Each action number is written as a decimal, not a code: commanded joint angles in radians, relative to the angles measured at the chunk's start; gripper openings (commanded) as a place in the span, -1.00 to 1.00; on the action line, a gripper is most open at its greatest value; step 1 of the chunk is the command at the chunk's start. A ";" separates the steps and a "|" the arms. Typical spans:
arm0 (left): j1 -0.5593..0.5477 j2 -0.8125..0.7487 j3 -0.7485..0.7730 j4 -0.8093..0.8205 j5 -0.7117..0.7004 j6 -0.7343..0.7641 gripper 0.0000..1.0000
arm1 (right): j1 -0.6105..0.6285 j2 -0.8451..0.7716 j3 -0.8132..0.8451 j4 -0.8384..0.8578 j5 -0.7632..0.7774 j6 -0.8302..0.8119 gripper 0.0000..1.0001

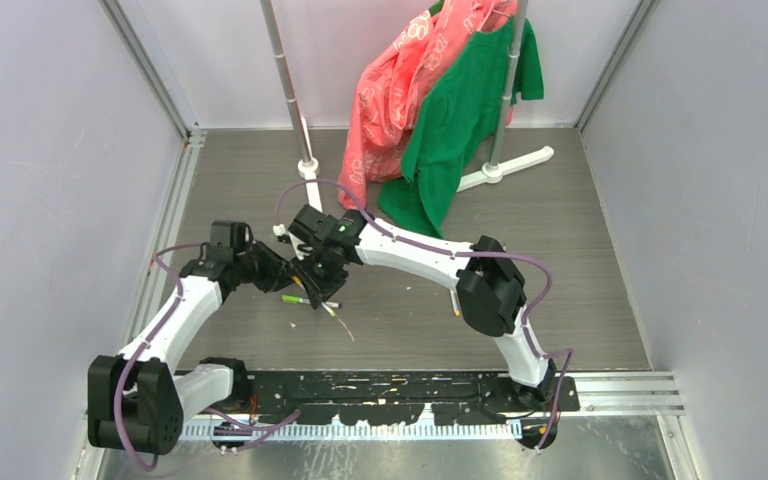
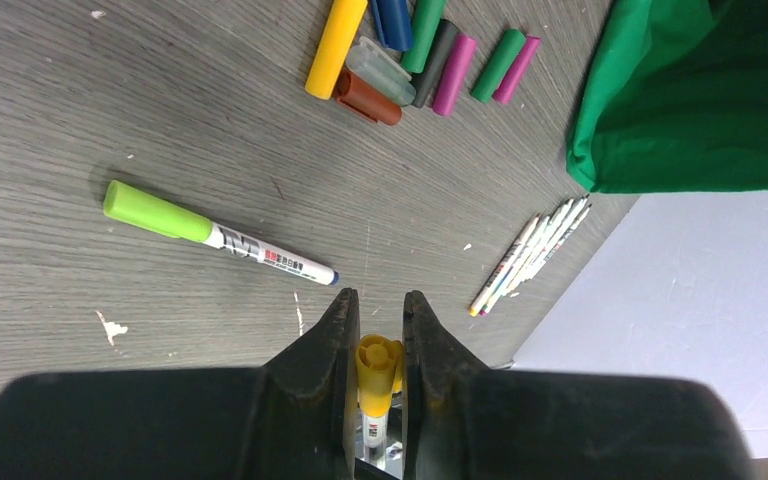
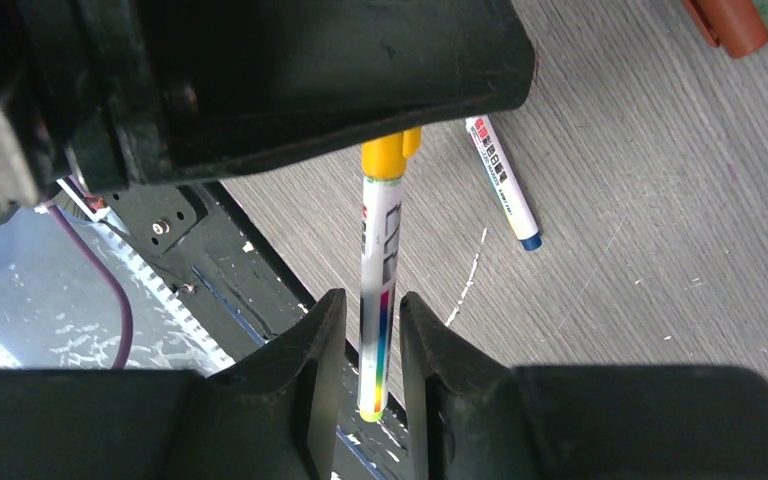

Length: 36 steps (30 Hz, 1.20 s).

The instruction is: Open the pen caps

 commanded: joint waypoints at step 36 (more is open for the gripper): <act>0.028 0.118 0.078 0.165 0.009 -0.076 -1.00 | -0.004 -0.322 -0.402 0.197 0.074 0.047 -0.97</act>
